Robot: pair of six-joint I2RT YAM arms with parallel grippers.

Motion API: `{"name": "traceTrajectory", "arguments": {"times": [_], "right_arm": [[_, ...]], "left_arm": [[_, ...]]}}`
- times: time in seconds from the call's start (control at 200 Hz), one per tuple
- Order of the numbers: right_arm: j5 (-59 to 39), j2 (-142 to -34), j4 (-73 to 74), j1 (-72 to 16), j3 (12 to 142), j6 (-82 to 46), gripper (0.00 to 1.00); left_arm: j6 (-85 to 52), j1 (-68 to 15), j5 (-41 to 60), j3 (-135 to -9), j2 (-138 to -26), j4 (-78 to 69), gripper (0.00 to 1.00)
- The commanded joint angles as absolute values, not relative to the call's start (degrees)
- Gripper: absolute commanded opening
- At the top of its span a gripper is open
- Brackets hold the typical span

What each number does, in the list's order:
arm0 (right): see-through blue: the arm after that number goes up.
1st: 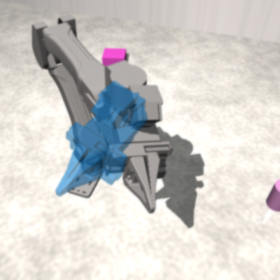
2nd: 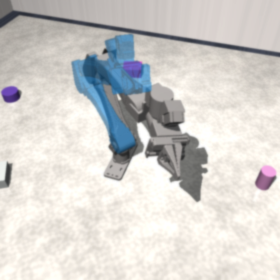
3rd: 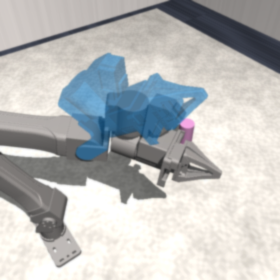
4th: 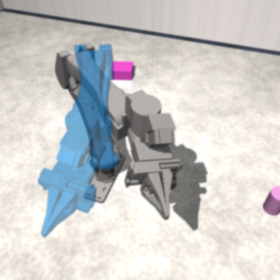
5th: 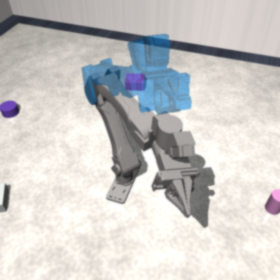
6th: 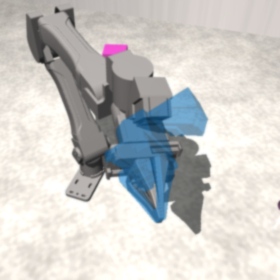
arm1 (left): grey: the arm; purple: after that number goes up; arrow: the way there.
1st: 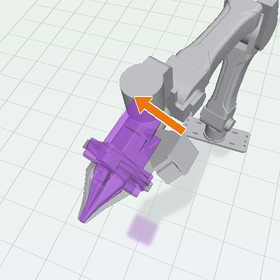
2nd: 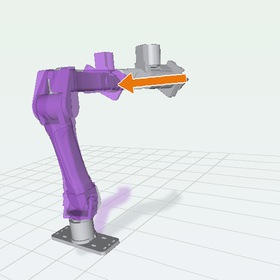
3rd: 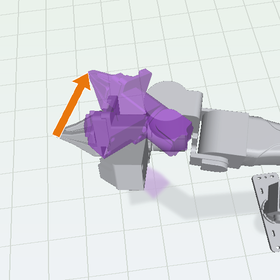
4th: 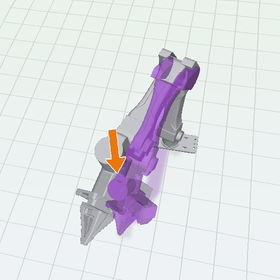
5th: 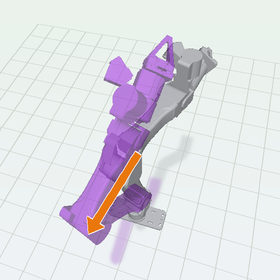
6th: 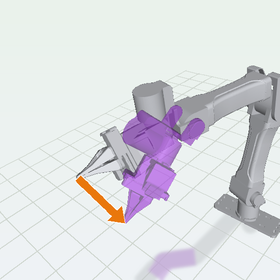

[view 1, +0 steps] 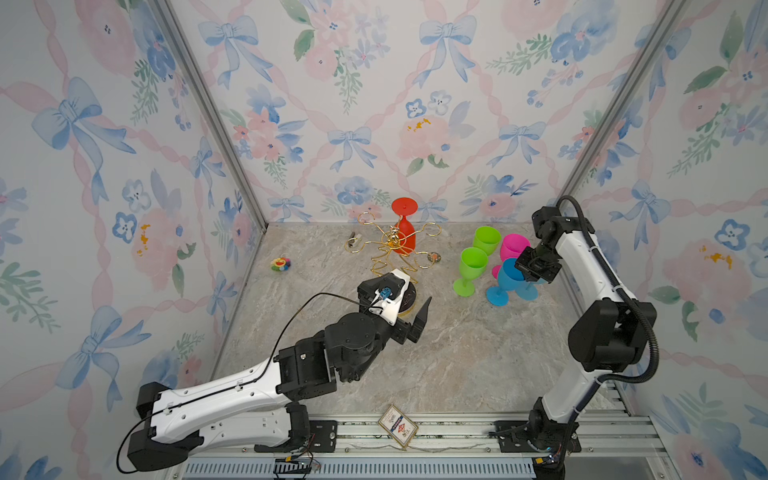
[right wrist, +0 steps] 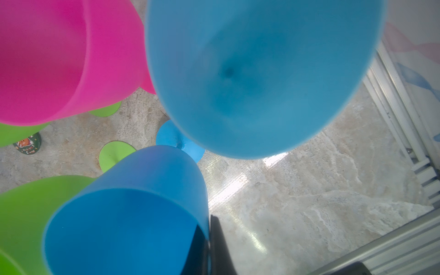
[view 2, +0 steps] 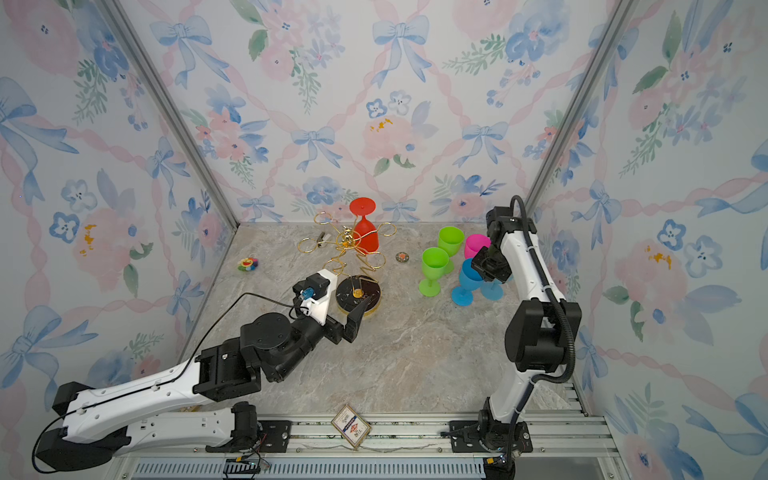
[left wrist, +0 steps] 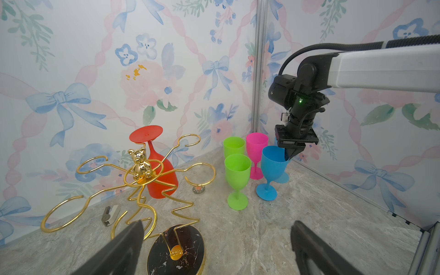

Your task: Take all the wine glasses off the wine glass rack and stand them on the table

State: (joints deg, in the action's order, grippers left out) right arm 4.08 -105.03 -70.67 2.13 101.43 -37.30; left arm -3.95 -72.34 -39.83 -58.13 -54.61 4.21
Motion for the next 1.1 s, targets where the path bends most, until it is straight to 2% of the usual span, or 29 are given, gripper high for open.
{"name": "traceTrajectory", "arguments": {"times": [0.0, 0.335, 0.545, 0.69, 0.725, 0.755, 0.8, 0.815, 1.095], "right_arm": [[3.73, -106.41, -70.75, 1.58, 103.35, -37.21, 0.00], [3.52, -107.49, -71.13, 1.32, 104.04, -37.61, 0.00], [3.51, -107.40, -71.25, 1.32, 104.04, -37.84, 0.11], [3.69, -107.36, -71.35, 1.23, 103.98, -37.86, 0.14], [3.78, -107.25, -71.41, 1.23, 104.01, -37.88, 0.16], [3.87, -107.22, -71.37, 1.23, 103.99, -37.81, 0.21], [3.74, -107.14, -71.25, 1.26, 103.93, -37.66, 0.43], [3.70, -107.05, -71.08, 1.23, 103.85, -37.62, 0.46], [3.16, -105.26, -71.41, 1.06, 104.43, -37.53, 0.46]], "left_arm": [[-5.36, -71.90, -39.37, -57.62, -53.30, 4.71, 0.98], [-6.55, -71.95, -39.38, -57.10, -52.12, 6.30, 0.98], [-7.13, -71.92, -39.02, -56.78, -51.59, 6.84, 0.98], [-7.51, -71.89, -38.64, -56.60, -51.50, 7.31, 0.98], [-7.48, -71.90, -38.52, -56.61, -51.50, 7.49, 0.98], [-7.53, -71.94, -38.56, -56.67, -51.44, 7.62, 0.98], [-7.56, -71.90, -38.51, -56.68, -51.41, 7.71, 0.98], [-7.56, -71.92, -38.50, -56.69, -51.37, 7.78, 0.98], [-7.35, -71.72, -38.52, -55.98, -51.40, 8.00, 0.98]]}}
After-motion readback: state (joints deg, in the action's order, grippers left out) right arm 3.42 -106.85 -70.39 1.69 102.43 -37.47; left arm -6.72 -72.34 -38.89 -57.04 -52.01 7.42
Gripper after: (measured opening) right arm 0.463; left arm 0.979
